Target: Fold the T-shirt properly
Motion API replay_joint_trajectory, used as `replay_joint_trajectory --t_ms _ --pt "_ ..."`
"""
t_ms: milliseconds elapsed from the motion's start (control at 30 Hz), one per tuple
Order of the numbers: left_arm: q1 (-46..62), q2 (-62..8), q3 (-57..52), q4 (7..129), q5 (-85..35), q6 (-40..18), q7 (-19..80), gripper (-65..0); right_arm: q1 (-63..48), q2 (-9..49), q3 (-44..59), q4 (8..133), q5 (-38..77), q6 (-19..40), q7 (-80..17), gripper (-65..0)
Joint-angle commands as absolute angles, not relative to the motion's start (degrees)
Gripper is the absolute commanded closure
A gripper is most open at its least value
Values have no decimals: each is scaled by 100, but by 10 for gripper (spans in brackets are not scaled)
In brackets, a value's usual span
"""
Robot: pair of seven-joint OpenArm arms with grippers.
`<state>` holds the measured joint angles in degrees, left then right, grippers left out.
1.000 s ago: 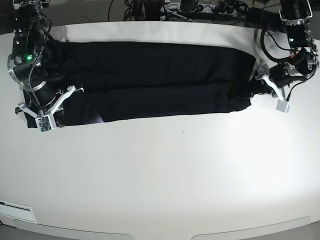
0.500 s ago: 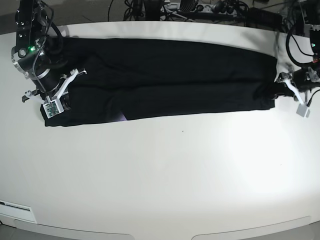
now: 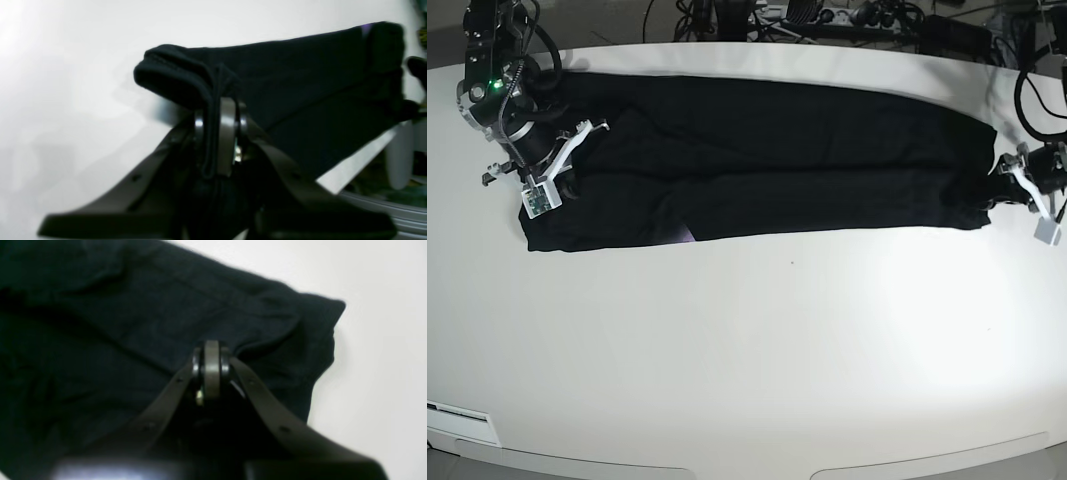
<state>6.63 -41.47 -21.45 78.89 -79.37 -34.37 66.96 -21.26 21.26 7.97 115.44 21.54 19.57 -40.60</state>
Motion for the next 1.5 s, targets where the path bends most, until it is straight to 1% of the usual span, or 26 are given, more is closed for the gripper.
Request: replay_joint_trajectory --t_ms 0,200,333,433,700,833,1067,1300,1467 --pt "598 -4318 -2222 7953 -8090 -3503 6654 0 -2112 2187 829 11500 2163 1957 -3905 0" --pt "600 -4318 -2222 7953 -8099 -3503 6694 0 -2106 2174 829 10318 2051 2259 -3326 0" --pt "598 -4316 -2222 7953 -8438 -3586 6737 0 -1966 2176 829 9577 1890 2344 -3260 0" --pt "567 -4303 -2222 8012 -8500 -3940 6982 0 -1920 2176 829 9452 1798 2327 -3312 0" --pt "565 -4215 -2220 8589 -8500 -4000 6864 0 -1920 2174 829 9487 1817 2333 -3369 0" --pt "572 -3734 -2220 9242 -8500 -3876 6995 0 -1905 2176 829 9487 1815 2246 -3367 0" --pt "840 -2838 -2215 10228 -8500 -3992 7054 0 -1907 2176 829 9487 1815 2248 -3454 0" --pt "886 -1887 -2202 10226 -8500 -4000 7035 0 -1905 2174 829 9487 1817 2252 -3472 0" --pt "882 -1498 -1824 9900 -8500 -4000 6803 0 -1905 2176 829 9487 1813 2252 -3498 0"
